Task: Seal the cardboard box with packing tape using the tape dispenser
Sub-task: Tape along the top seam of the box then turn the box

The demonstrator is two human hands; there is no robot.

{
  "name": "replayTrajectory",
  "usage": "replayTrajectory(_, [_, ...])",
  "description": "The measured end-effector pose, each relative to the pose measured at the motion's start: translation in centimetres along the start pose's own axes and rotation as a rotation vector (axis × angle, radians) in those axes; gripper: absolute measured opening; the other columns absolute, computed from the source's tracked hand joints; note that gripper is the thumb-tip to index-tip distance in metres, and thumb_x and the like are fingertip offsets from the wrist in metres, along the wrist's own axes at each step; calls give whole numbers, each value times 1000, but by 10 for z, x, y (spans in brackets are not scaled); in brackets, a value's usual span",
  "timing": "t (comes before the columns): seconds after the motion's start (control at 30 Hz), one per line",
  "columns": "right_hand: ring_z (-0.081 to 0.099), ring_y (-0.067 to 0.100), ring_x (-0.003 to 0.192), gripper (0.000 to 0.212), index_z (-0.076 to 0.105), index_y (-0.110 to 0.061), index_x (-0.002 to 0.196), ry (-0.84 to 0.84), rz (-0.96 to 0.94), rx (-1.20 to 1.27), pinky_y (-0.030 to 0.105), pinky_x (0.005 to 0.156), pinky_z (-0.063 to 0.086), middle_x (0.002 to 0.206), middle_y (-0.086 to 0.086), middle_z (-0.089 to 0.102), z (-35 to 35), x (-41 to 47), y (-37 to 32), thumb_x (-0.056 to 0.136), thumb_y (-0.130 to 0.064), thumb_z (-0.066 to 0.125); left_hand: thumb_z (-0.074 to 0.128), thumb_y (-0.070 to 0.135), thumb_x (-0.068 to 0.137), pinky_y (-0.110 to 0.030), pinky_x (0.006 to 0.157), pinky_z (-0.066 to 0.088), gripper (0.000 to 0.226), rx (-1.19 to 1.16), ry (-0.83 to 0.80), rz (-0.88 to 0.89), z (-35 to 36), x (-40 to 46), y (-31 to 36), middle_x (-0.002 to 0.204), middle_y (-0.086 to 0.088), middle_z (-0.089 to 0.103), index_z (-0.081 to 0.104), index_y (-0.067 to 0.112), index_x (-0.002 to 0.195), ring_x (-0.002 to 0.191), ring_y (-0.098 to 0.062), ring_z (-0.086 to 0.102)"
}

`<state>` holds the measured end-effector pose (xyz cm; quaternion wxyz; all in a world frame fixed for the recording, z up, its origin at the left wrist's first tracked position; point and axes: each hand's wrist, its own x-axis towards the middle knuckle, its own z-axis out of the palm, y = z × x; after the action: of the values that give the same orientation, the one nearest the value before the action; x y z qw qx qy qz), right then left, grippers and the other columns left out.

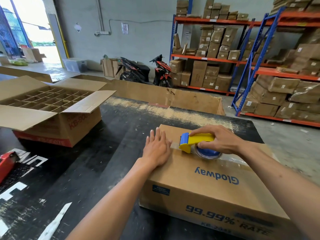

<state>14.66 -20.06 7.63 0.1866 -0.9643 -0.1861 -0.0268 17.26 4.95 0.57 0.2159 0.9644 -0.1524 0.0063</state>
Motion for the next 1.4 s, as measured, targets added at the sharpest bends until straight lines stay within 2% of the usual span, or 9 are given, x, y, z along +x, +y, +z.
replayTrajectory(0.1, [57,16,101,56,50,-69,121,6,-6,-11,44,87,49,115,-7,65,3,-2,3,68,-85,54,16,50,104,-54,117,14,67,1,-162,-67,5,3,-5,164,-3,-17,-1,13,157,150,-26,-14])
replayTrajectory(0.27, [51,11,80,46,59,-63,119,0,28,119,29,70,37,86,-5,58,-3,-4,5,76,-59,75,13,53,103,-56,117,14,68,-2,-191,-61,7,4,-9,163,1,-21,-7,17,157,150,-24,-14])
replayTrajectory(0.53, [54,17,87,52,61,-61,118,-42,53,141,36,74,42,94,-1,62,-19,-24,15,68,-71,72,9,53,102,-52,121,9,68,9,-189,-42,11,6,-8,162,1,-23,-7,16,157,151,-23,-11])
replayTrajectory(0.63, [57,18,96,51,63,-61,115,3,123,178,40,84,46,101,-2,65,-36,-58,43,67,-66,77,9,54,102,-53,120,13,68,8,-183,-63,12,6,-9,162,3,-22,-6,18,157,151,-22,-8])
replayTrajectory(0.73, [58,17,90,48,65,-60,113,43,205,219,35,75,44,94,-4,62,-44,-94,66,69,-56,81,10,53,102,-53,120,13,67,19,-198,-71,10,6,-6,163,4,-21,-7,19,157,152,-22,-6])
replayTrajectory(0.97, [54,16,82,53,62,-60,118,10,164,149,33,73,42,89,-2,57,-44,-101,70,67,-68,74,7,47,102,-50,118,-17,68,313,-129,55,12,7,9,161,-13,-21,-11,8,155,148,-26,-23])
replayTrajectory(1.13, [55,16,83,51,62,-59,119,25,142,146,37,75,44,90,-2,57,-43,-103,72,69,-66,74,5,47,103,-43,120,-14,65,311,-145,228,28,12,65,163,-7,-15,-5,9,156,149,-18,-19])
replayTrajectory(1.23, [53,14,82,53,60,-62,119,7,131,106,38,74,44,89,-2,56,-44,-99,75,69,-73,70,5,46,104,-41,121,-12,63,210,-181,222,47,16,95,164,-5,-11,-3,11,156,150,-16,-15])
replayTrajectory(1.4, [51,10,83,52,57,-60,125,-57,96,-46,33,71,40,91,-8,54,-45,-92,73,76,-74,64,6,46,103,-40,121,-10,63,279,-203,202,63,19,96,164,-3,-12,-6,14,156,150,-15,-14])
